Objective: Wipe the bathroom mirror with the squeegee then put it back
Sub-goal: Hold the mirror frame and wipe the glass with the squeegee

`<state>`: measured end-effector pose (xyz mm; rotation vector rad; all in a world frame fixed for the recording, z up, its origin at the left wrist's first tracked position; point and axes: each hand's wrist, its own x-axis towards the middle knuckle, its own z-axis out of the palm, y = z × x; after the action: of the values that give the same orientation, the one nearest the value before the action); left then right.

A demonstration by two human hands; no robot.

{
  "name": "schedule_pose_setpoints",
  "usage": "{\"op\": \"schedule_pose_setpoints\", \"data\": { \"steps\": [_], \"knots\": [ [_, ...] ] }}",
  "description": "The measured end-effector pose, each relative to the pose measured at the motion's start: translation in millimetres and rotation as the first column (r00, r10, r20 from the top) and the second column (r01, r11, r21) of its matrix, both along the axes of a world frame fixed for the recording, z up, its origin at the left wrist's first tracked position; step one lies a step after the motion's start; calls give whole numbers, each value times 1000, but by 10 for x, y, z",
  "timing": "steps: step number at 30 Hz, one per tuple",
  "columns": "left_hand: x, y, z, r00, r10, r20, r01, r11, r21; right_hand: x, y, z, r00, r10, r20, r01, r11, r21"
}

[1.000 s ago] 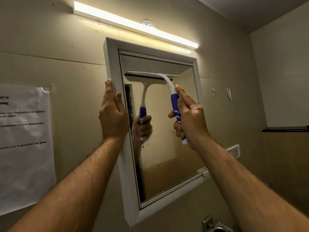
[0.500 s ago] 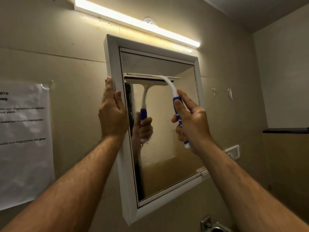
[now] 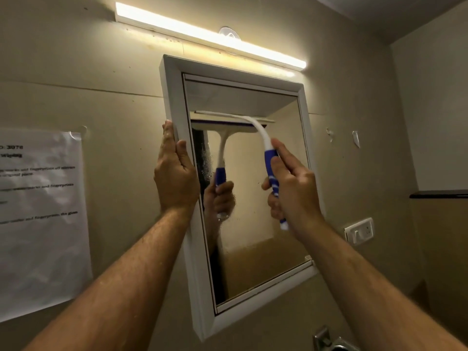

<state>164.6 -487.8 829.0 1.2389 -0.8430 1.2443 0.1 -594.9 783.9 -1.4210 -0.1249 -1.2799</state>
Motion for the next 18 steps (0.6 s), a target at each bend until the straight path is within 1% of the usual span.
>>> {"op": "schedule_pose_setpoints", "data": {
  "steps": [3, 7, 9, 11, 16, 18],
  "knots": [
    [2, -13, -14, 1000, -8, 8, 8, 1000, -2, 47, -5, 16, 999, -20, -26, 19, 1000, -22],
    [20, -9, -22, 1000, -12, 4, 12, 1000, -4, 44, -44, -401, 995, -50, -88, 50, 999, 0],
    [22, -10, -23, 1000, -12, 7, 12, 1000, -4, 10, -46, -532, 995, -41, -96, 43, 999, 11],
    [24, -14, -27, 1000, -18, 11, 18, 1000, -5, -3, -46, -480, 995, -52, -81, 53, 998, 16],
    [42, -13, -33, 1000, -16, 11, 16, 1000, -7, 65, -27, -11, 996, -80, -29, 79, 997, -22],
    [56, -10, -24, 1000, -17, 21, 18, 1000, -4, 87, -17, 6, 997, -70, -34, 69, 997, -21]
  ]
}}
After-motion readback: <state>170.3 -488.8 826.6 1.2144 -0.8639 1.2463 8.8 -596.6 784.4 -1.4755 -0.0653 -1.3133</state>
